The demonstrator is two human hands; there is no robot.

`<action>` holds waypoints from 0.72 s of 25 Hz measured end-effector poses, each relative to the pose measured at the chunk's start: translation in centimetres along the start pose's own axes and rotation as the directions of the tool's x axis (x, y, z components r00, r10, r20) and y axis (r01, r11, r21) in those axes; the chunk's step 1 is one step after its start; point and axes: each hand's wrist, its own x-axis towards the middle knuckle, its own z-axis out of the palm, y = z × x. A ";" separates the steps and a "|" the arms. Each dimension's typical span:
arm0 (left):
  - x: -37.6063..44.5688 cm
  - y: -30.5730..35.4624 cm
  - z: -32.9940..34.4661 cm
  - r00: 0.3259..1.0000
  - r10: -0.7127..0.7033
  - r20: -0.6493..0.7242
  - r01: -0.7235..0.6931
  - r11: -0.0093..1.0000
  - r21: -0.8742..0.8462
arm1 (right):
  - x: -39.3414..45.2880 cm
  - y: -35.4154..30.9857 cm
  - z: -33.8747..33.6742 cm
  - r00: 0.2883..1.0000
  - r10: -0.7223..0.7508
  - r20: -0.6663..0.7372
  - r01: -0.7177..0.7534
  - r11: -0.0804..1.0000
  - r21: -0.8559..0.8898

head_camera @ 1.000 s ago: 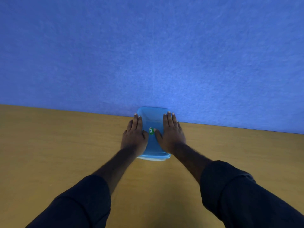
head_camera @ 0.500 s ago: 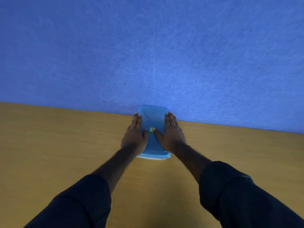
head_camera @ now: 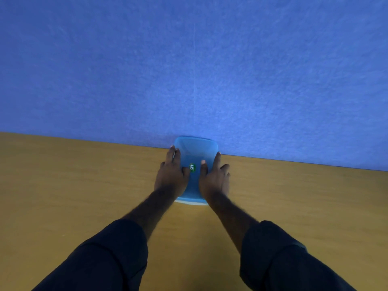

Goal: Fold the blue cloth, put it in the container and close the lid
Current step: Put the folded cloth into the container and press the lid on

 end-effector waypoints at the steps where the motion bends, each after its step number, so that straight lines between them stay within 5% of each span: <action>1: 0.0 -0.1 0.0 1.000 0.000 -0.006 0.000 1.000 -0.021 | 0.0 0.1 -0.1 1.000 0.009 0.024 -0.009 1.000 0.021; 8: 4.9 0.2 -2.3 0.978 -0.156 -0.135 0.119 0.961 -0.251 | -0.1 0.3 -0.1 0.998 0.042 0.049 -0.042 0.999 0.009; 11: 8.3 0.6 -2.9 0.937 -0.349 0.016 0.313 0.818 -0.483 | 0.1 0.4 0.0 0.996 0.074 0.057 -0.073 0.997 -0.032; 15: 10.4 0.1 -2.3 0.826 -0.501 0.257 0.506 0.460 -0.730 | 0.2 0.6 0.1 0.997 0.071 0.042 -0.072 0.997 0.021; 18: 11.5 -0.6 -2.1 0.809 -0.493 0.320 0.546 0.429 -0.719 | 0.2 0.8 0.2 0.997 0.069 0.025 -0.071 0.994 0.085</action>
